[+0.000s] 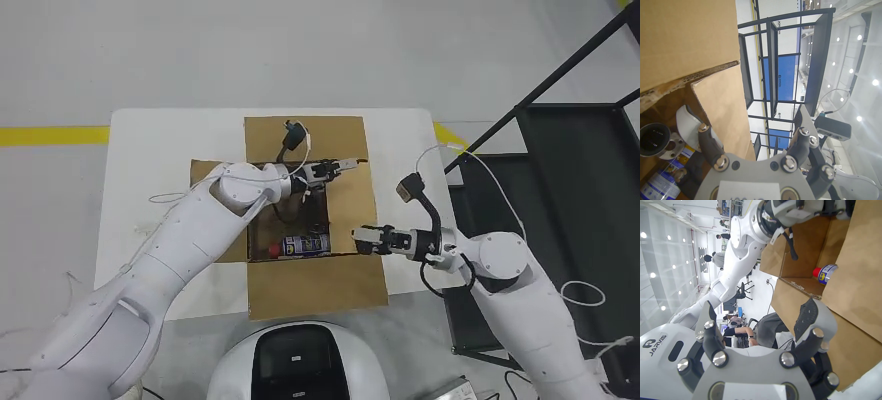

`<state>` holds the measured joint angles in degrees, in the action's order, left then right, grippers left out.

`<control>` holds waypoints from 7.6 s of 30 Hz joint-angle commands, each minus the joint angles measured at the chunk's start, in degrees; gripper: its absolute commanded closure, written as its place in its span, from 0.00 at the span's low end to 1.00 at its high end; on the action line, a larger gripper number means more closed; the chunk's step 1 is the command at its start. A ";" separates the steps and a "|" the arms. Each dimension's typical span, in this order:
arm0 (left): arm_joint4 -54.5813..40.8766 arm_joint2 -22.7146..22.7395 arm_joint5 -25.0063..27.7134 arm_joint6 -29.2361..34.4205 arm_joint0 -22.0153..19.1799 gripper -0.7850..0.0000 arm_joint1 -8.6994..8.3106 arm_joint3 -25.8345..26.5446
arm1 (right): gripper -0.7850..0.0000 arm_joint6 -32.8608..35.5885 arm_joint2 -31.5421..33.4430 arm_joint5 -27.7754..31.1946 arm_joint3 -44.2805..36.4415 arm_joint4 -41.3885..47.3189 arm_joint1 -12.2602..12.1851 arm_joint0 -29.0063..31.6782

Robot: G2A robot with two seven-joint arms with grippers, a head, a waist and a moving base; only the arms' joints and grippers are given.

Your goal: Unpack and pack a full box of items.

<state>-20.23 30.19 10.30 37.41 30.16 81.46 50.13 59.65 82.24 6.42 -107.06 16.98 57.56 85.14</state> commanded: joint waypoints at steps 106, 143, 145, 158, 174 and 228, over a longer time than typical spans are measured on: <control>-8.18 3.79 15.01 15.94 -6.55 0.00 19.33 -24.99 | 0.00 4.85 11.53 11.78 10.74 18.74 -2.66 8.09; 12.41 60.03 5.95 26.50 44.60 0.00 -7.23 48.83 | 0.00 -24.35 0.15 -0.37 13.26 -11.01 -1.04 1.66; 14.04 61.83 6.68 24.36 44.93 0.00 -7.57 48.18 | 0.00 -26.46 -0.36 0.40 12.34 -11.67 -0.85 2.15; 20.29 64.27 5.31 18.42 44.09 0.00 -9.11 37.93 | 0.00 -36.81 1.09 2.51 13.68 -10.62 0.02 2.93; 23.30 58.16 6.38 10.68 40.71 0.00 -9.31 26.42 | 0.00 -33.63 -6.04 -5.26 15.91 -18.94 1.15 -3.82; -15.78 79.82 16.08 23.34 56.57 0.00 -13.09 35.82 | 0.00 -14.57 -30.11 -19.21 10.51 -44.85 5.66 -29.55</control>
<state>-36.01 110.01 26.38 60.75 86.73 68.37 85.95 45.00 53.15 -12.06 -97.35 -26.87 63.00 56.46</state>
